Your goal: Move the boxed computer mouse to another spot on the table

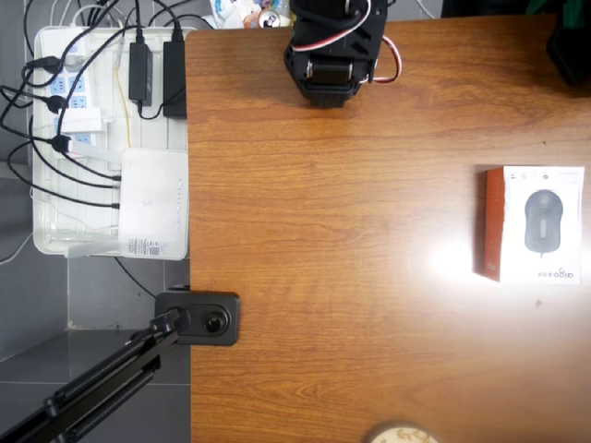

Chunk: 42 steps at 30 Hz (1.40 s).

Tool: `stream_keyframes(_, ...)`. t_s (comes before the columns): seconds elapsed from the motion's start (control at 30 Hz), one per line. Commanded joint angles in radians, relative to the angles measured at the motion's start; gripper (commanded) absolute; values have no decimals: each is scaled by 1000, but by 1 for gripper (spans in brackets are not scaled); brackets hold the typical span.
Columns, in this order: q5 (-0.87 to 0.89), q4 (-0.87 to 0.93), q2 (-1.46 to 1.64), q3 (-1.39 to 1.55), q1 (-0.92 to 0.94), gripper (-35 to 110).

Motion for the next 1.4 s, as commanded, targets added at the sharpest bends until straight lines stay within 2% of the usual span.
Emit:
stream_keyframes(0.0,5,6,2,-5,5,0)
stream_keyframes(0.93,5,6,2,-5,5,0)
stream_keyframes(1.03,61,6,2,-5,5,0)
stream_keyframes(1.37,60,6,2,-5,5,0)
